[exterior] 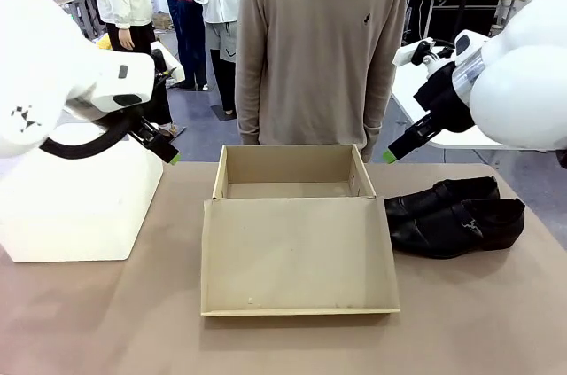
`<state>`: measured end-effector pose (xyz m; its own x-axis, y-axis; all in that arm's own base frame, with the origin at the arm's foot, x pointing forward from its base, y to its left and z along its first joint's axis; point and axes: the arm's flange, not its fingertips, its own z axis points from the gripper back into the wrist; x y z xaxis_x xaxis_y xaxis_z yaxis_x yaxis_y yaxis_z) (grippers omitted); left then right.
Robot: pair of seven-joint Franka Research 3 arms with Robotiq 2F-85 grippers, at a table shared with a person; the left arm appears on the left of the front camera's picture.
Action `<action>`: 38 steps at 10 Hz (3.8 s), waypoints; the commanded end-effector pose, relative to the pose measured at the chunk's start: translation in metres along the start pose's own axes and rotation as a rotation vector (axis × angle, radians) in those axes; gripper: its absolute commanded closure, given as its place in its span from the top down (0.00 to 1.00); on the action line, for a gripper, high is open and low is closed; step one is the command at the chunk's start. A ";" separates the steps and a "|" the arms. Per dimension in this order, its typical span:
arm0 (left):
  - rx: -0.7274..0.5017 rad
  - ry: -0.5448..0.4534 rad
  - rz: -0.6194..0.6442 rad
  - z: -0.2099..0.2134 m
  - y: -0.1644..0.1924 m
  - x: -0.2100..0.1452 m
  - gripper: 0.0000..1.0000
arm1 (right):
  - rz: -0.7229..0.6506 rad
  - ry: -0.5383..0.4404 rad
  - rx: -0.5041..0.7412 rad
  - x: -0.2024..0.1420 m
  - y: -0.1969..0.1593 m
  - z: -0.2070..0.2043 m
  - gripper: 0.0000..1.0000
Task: Pack the shoes into the box.
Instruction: Place one shoe of the Shoes into the Shoes Box.
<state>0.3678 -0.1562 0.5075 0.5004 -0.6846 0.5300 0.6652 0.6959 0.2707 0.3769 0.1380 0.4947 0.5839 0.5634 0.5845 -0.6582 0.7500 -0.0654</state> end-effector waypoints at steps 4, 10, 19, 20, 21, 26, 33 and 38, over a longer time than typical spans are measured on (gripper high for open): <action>-0.267 -0.110 -0.229 0.022 0.043 0.005 1.00 | 0.187 -0.056 0.188 0.003 -0.028 0.035 1.00; -0.426 -0.267 -0.256 0.042 0.069 -0.004 1.00 | 0.299 -0.178 0.316 0.010 -0.036 0.061 1.00; -0.426 -0.318 -0.270 0.071 0.070 0.007 1.00 | 0.321 -0.198 0.351 0.013 -0.034 0.068 1.00; -0.421 -0.305 -0.247 0.071 0.071 0.007 1.00 | 0.302 -0.193 0.346 0.014 -0.032 0.066 1.00; -0.428 -0.309 -0.172 0.069 0.074 0.011 1.00 | 0.299 -0.177 0.331 0.009 -0.029 0.069 1.00; -0.409 -0.293 -0.248 0.072 0.066 0.009 1.00 | 0.299 -0.177 0.331 0.009 -0.029 0.069 1.00; -0.409 -0.293 -0.248 0.072 0.066 0.009 1.00 | 0.476 0.009 0.177 0.035 -0.078 0.076 1.00; -0.409 -0.293 -0.248 0.072 0.066 0.009 1.00 | 0.615 0.187 0.068 0.045 -0.135 0.057 1.00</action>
<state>0.3759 -0.1032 0.5872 0.1797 -0.6921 0.6991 0.9288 0.3534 0.1111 0.4522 0.0474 0.5726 0.1833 0.9165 0.3556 -0.9191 0.2881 -0.2687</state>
